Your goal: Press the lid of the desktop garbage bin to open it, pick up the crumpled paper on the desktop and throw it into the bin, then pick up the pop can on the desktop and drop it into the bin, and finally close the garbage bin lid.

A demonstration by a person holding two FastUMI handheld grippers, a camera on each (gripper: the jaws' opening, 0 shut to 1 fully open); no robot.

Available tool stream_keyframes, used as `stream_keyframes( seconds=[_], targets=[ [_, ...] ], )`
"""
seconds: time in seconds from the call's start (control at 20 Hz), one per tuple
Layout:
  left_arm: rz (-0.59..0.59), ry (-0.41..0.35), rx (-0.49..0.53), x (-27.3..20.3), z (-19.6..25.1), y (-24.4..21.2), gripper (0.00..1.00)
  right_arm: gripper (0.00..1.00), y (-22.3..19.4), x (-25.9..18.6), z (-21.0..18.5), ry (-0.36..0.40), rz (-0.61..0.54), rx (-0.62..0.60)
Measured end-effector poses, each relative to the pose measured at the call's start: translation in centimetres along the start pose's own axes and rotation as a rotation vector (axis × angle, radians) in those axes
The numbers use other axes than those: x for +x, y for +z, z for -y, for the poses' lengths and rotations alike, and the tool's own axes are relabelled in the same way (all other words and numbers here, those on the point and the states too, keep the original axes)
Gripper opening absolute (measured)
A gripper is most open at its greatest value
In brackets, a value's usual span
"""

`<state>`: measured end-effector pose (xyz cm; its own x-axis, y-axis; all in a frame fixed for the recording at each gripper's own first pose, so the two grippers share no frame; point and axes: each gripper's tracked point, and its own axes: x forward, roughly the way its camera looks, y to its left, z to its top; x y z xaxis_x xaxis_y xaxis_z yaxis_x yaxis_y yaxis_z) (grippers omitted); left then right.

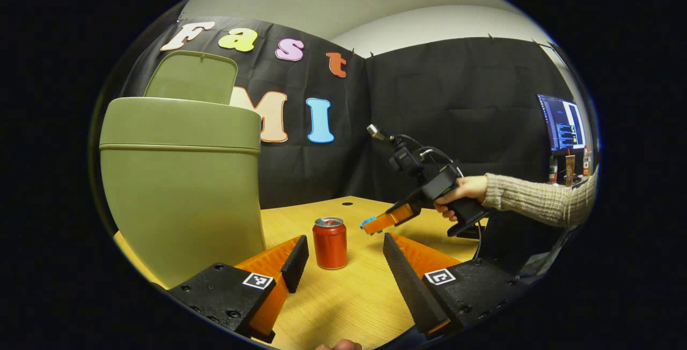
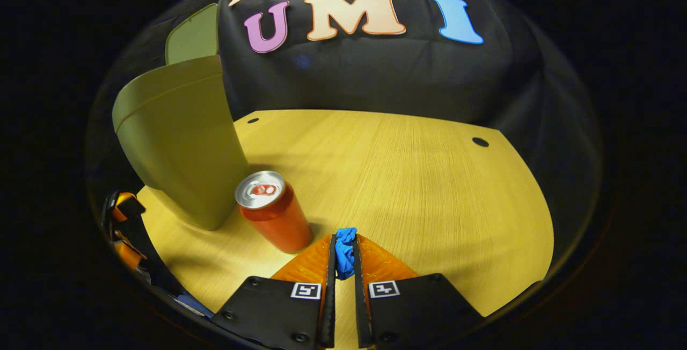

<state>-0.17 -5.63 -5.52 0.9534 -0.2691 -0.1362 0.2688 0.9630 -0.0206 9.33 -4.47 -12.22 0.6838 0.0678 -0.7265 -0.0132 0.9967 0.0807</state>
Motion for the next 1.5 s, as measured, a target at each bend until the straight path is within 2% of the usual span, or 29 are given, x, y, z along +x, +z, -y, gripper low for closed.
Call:
stream_keyframes(
  seconds=[0.4,0.6,0.75,1.0,1.3,1.4,1.5],
  targets=[
    [-0.023,0.012,-0.008,-0.3,0.3,-0.4,0.87,0.18,11.4,-6.9,-8.6,0.089,0.190,-0.139],
    [-0.020,0.015,-0.008,-0.2,0.3,-0.4,0.87,0.18,17.0,-9.0,-13.3,0.131,0.268,-0.234],
    [-0.007,0.004,-0.018,-0.1,0.5,-0.1,0.87,0.17,20.5,-9.4,-18.8,0.221,0.317,-0.276],
    [-0.014,0.003,-0.022,-0.2,0.3,-0.2,0.87,0.18,23.5,-7.9,-27.3,0.372,0.362,-0.341],
    [-0.008,0.007,-0.014,-0.4,0.0,0.1,0.87,0.18,23.2,-2.8,-31.8,0.420,0.300,-0.376],
    [-0.008,0.009,-0.012,-0.4,0.0,0.2,0.87,0.21,23.1,-1.9,-32.4,0.430,0.290,-0.372],
    [-0.005,0.014,-0.007,-0.5,-0.1,0.2,0.87,0.33,23.3,-1.6,-32.3,0.425,0.296,-0.368]
  ],
)
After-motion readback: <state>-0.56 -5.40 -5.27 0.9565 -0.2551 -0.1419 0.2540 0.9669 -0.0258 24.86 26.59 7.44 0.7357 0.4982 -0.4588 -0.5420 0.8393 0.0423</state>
